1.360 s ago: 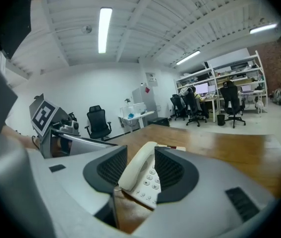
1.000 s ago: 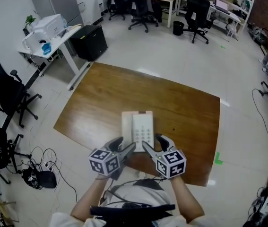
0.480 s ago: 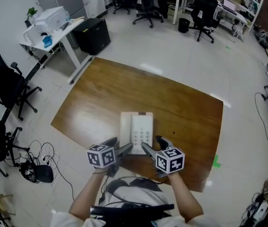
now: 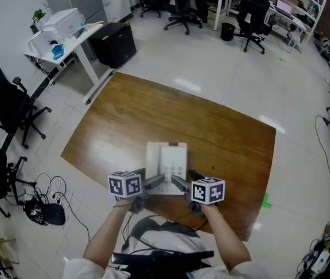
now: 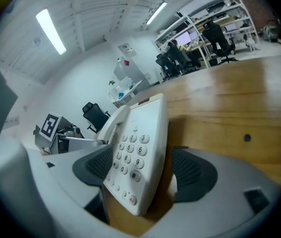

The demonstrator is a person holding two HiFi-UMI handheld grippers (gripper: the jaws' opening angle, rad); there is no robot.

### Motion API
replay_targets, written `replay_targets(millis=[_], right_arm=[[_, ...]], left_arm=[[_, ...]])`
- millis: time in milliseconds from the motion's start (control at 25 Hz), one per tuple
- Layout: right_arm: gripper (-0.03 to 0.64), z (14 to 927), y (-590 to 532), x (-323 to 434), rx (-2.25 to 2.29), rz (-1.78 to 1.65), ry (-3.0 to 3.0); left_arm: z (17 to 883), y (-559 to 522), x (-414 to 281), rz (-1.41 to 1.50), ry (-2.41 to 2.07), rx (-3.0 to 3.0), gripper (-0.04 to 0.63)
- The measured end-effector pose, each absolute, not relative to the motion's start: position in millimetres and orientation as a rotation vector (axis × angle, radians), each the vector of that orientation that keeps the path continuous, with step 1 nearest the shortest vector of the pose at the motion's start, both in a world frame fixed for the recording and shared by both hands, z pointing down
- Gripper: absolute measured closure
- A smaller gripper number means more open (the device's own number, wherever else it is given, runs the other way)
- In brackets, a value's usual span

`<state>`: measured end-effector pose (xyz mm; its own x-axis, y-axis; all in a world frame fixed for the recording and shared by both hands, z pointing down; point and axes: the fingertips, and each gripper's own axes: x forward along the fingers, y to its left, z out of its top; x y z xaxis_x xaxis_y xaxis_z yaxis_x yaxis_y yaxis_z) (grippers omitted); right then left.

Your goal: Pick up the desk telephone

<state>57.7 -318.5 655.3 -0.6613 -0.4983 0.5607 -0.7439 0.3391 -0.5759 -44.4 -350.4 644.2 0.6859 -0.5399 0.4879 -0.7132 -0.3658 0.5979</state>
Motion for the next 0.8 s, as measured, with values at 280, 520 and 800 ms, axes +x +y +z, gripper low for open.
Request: replay_targets(millis=[280,520,800], right_arm=[[0.249,664.0,-326.2,51.2,1.064,1.389,-2.304],[0.313,668.7,-333.3,48.6,1.116,1.400,-2.266],[0.312,672.5,-329.8,48.4,1.114,1.302,-2.252]], left_arm=[[646.6,-354.3,-35.5,0.346,-0.908,2.040,0.176],[651.2,-358.9,-32.6,0.428,-0.923,2.023,0.190],[651.2,-358.8,-32.1,0.389,-0.956,1.995,0.222]])
